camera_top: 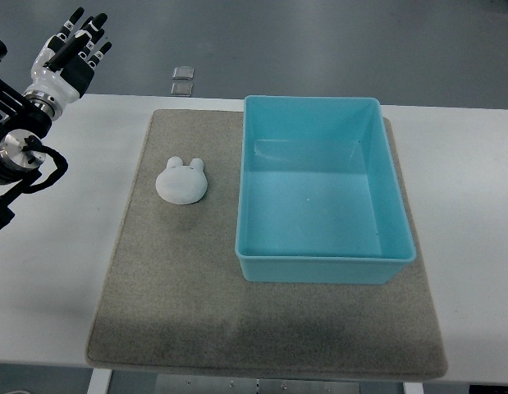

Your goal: Place white toy into blue box with left hand

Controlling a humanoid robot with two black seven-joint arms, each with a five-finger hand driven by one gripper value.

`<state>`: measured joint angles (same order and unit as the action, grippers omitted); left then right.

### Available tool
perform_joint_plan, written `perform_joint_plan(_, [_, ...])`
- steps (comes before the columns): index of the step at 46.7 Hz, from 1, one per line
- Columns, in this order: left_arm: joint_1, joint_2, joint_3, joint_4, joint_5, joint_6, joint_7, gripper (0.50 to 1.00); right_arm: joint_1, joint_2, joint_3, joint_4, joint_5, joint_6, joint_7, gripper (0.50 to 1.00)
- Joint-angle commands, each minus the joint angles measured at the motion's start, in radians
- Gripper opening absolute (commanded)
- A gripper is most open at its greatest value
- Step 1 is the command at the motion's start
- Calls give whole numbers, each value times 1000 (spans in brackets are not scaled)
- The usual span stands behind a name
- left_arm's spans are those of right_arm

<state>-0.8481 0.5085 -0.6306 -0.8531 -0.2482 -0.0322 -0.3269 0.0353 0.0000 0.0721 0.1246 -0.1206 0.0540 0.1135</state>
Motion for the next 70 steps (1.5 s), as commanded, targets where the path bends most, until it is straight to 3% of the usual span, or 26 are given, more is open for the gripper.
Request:
perform_joint_plan(1, [0, 4, 0, 0, 1, 0, 0, 999, 0, 0, 0, 1, -1, 0, 0, 936])
perform_joint_plan(45, [1, 7, 6, 5, 6, -17, -31, 999, 0, 0, 0, 0, 1, 0, 0, 936])
perform_joint_plan(58, [1, 8, 11, 9, 18, -135, -31, 999, 0, 0, 0, 0, -1, 0, 0, 936])
perform_joint_plan(70, [3, 8, 14, 11, 139, -127, -77, 999, 0, 0, 0, 0, -1, 0, 0, 936])
